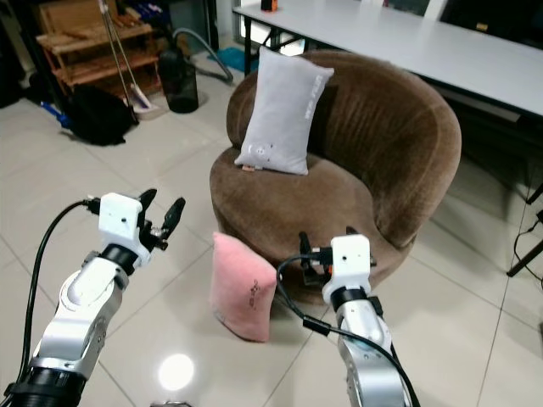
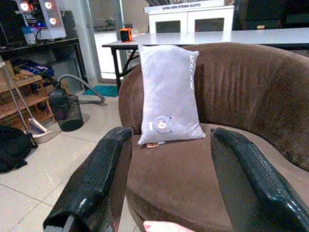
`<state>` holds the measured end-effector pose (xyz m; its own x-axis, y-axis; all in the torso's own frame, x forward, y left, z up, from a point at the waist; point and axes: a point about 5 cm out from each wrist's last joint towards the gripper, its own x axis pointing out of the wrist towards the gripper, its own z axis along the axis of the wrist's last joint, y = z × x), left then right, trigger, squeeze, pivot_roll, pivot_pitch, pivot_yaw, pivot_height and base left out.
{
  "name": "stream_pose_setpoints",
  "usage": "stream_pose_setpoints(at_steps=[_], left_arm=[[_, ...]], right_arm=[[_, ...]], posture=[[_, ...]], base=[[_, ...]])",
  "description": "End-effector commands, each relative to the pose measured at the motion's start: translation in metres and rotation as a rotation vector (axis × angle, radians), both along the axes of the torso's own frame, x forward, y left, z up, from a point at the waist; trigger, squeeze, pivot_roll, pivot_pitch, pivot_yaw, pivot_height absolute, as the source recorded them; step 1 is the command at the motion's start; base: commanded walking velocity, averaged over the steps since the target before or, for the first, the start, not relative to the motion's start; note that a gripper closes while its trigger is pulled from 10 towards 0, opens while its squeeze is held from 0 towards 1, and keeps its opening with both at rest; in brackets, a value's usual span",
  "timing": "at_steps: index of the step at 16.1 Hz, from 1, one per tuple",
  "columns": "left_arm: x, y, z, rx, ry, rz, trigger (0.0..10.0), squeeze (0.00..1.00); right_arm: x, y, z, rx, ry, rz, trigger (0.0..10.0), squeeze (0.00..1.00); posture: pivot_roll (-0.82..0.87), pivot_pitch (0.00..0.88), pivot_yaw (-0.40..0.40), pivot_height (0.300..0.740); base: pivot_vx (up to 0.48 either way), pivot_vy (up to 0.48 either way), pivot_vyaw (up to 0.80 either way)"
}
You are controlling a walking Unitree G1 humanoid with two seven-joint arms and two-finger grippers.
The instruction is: Move the pillow to the sofa from floor
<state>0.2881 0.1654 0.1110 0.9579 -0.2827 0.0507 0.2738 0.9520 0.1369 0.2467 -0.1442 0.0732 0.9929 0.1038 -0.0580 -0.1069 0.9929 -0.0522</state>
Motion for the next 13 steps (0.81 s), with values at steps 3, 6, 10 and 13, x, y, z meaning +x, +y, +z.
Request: stream_pose_setpoints(at_steps=[3,6,10,13], left_arm=[[0.0037,0.002,0.0034,0.003,-0.015,-0.001,10.0,0.0],[0.0043,0.0014,0.0036,0.005,-0.016,-0.009,10.0,0.0],[0.0061,0.0006,0.0037,0.008,-0.017,-0.018,10.0,0.0],[0.0076,0.0011,0.0042,0.014,-0.02,-0.021,10.0,0.0]], right_arm=[[0.002,-0.0023,0.0051,0.002,-0.018,-0.021,10.0,0.0],[0.0044,-0.0018,0.0069,-0.019,-0.028,-0.018,10.0,0.0],[0.0058,-0.0005,0.0061,-0.028,-0.028,-0.017,10.0,0.0],[0.0065,0.0,0.0054,-0.027,-0.025,-0.022,10.0,0.0]], posture=[[0.11,0.015,-0.047,0.74],[0.11,0.013,-0.047,0.74],[0.11,0.007,-0.043,0.74],[0.12,0.003,-0.039,0.74]], base=[[0.435,0.0,0.0],[0.439,0.0,0.18],[0.441,0.0,0.4],[0.44,0.0,0.0]])
